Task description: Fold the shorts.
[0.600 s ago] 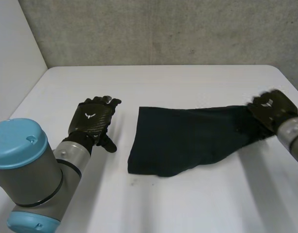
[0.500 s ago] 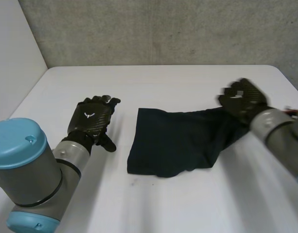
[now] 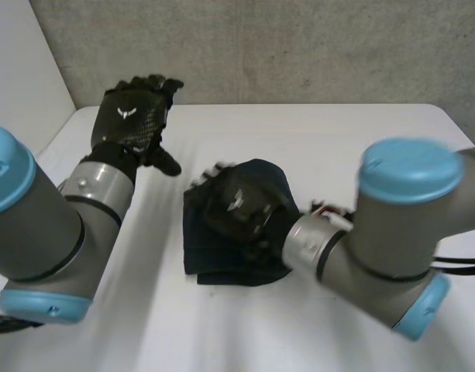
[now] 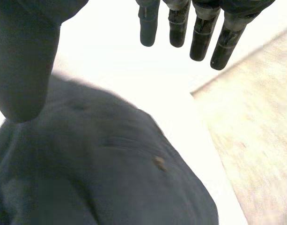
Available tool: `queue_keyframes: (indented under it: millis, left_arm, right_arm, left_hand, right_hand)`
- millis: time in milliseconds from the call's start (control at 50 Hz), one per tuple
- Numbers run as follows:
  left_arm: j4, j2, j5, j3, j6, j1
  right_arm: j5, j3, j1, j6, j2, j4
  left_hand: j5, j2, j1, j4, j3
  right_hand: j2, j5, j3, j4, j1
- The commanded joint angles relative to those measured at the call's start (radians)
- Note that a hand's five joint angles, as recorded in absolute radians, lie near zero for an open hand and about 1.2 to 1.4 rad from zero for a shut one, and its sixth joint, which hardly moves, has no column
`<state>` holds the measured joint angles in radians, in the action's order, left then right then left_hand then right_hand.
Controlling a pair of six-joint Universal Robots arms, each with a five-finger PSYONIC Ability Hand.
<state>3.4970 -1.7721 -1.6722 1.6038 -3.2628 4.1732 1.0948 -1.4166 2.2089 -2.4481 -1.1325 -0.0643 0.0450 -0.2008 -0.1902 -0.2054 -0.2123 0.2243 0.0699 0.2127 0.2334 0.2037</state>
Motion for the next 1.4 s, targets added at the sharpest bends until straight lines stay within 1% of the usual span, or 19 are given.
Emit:
queue_keyframes:
  millis: [20, 60, 140, 340, 420, 500, 620, 780, 820, 840, 860, 920, 940, 960, 1020, 1040, 1120, 1260, 1400]
  left_arm:
    - [-0.007, -0.075, 0.000, -0.093, 0.003, -0.021]
    - [-0.025, -0.121, -0.001, -0.117, 0.005, -0.057]
    - [-0.071, -0.191, -0.003, -0.140, 0.006, -0.100]
    - [-0.187, -0.374, -0.046, -0.180, 0.003, -0.120]
    - [-0.242, -0.441, -0.057, -0.203, -0.005, -0.120]
    - [-0.297, -0.489, -0.057, -0.226, -0.008, -0.110]
    - [-0.317, -0.480, -0.046, -0.232, -0.003, -0.108]
    - [-0.319, -0.287, -0.043, -0.219, -0.003, -0.116]
    - [-0.320, -0.209, -0.041, -0.226, -0.003, -0.113]
    - [-0.320, -0.181, -0.041, -0.228, -0.003, -0.110]
    - [-0.320, -0.150, -0.041, -0.232, -0.005, -0.105]
    - [-0.335, -0.034, -0.034, -0.258, -0.006, -0.068]
    - [-0.349, -0.011, -0.028, -0.271, -0.008, -0.052]
    - [-0.402, 0.029, -0.011, -0.295, -0.005, -0.007]
    - [-0.508, 0.080, 0.017, -0.331, -0.003, 0.062]
    - [-0.570, 0.101, 0.032, -0.349, -0.003, 0.096]
    - [-0.661, 0.149, 0.060, -0.358, 0.003, 0.137]
    - [-0.624, 0.211, 0.063, -0.318, 0.005, 0.147]
    - [-0.589, 0.212, 0.061, -0.285, -0.002, 0.143]
  right_arm:
    - [0.132, 0.015, -0.136, -0.481, -0.101, 0.003]
    - [0.168, 0.027, -0.161, -0.557, -0.092, 0.021]
    - [0.185, 0.056, -0.178, -0.548, -0.035, 0.078]
    - [0.180, 0.185, -0.193, -0.511, 0.224, 0.110]
    - [0.188, 0.203, -0.192, -0.485, 0.286, 0.120]
    - [0.192, 0.205, -0.195, -0.412, 0.306, 0.135]
    - [0.203, 0.186, -0.210, -0.330, 0.280, 0.158]
    - [0.197, 0.120, -0.215, -0.336, 0.114, 0.129]
    - [0.229, 0.105, -0.216, -0.344, 0.051, 0.066]
    - [0.253, 0.102, -0.218, -0.351, 0.027, 0.045]
    - [0.319, 0.101, -0.224, -0.370, -0.022, 0.008]
    - [0.431, 0.113, -0.233, -0.391, -0.098, -0.011]
    - [0.498, 0.122, -0.244, -0.391, -0.137, -0.003]
    - [0.526, 0.127, -0.250, -0.390, -0.156, 0.001]
    - [0.589, 0.162, -0.271, -0.388, -0.199, 0.052]
    - [0.590, 0.169, -0.275, -0.388, -0.205, 0.072]
    - [0.557, 0.203, -0.276, -0.396, -0.225, 0.173]
    - [0.481, 0.206, -0.276, -0.413, -0.237, 0.232]
    - [0.458, 0.196, -0.275, -0.430, -0.237, 0.232]
  left_hand:
    - [-0.038, 0.020, 0.009, 0.024, 0.031]
    - [-0.032, 0.014, 0.003, 0.018, 0.025]
    - [-0.027, 0.008, -0.003, 0.012, 0.019]
    - [-0.021, 0.002, -0.009, 0.007, 0.013]
    - [-0.021, 0.002, -0.009, 0.007, 0.013]
    - [-0.021, 0.002, -0.009, 0.007, 0.013]
    - [-0.021, 0.002, -0.009, 0.007, 0.013]
    - [-0.032, 0.014, 0.003, 0.018, 0.025]
    - [-0.035, 0.017, 0.006, 0.021, 0.028]
    - [-0.035, 0.017, 0.006, 0.021, 0.028]
    - [-0.032, 0.014, 0.003, 0.018, 0.025]
    - [-0.012, -0.007, -0.017, -0.002, 0.005]
    - [0.003, -0.021, -0.032, -0.017, -0.010]
    - [0.020, -0.039, -0.050, -0.034, -0.027]
    - [0.020, -0.039, -0.050, -0.035, -0.028]
    - [0.003, -0.022, -0.032, -0.017, -0.010]
    - [-0.021, 0.002, -0.009, 0.007, 0.013]
    - [-0.027, 0.008, -0.003, 0.012, 0.019]
    - [-0.041, 0.022, 0.012, 0.027, 0.034]
  right_hand:
    - [-0.050, -0.070, -0.038, -0.059, -0.029]
    - [-0.050, -0.070, -0.038, -0.059, -0.029]
    - [-0.050, -0.070, -0.038, -0.059, -0.029]
    - [-0.050, -0.070, -0.038, -0.059, -0.029]
    - [-0.050, -0.070, -0.038, -0.059, -0.029]
    - [-0.050, -0.070, -0.038, -0.059, -0.029]
    - [-0.050, -0.070, -0.038, -0.059, -0.029]
    - [-0.050, -0.070, -0.038, -0.059, -0.029]
    - [-0.050, -0.070, -0.038, -0.059, -0.029]
    - [-0.050, -0.070, -0.038, -0.059, -0.029]
    - [-0.050, -0.070, -0.038, -0.059, -0.029]
    - [-0.050, -0.070, -0.038, -0.059, -0.029]
    - [-0.050, -0.070, -0.038, -0.059, -0.029]
    - [-0.050, -0.070, -0.038, -0.059, -0.029]
    - [-0.050, -0.070, -0.038, -0.059, -0.029]
    - [-0.050, -0.070, -0.038, -0.059, -0.029]
    - [-0.050, -0.070, -0.038, -0.059, -0.029]
    - [-0.050, -0.070, -0.038, -0.059, -0.029]
    - [-0.050, -0.070, -0.038, -0.059, -0.029]
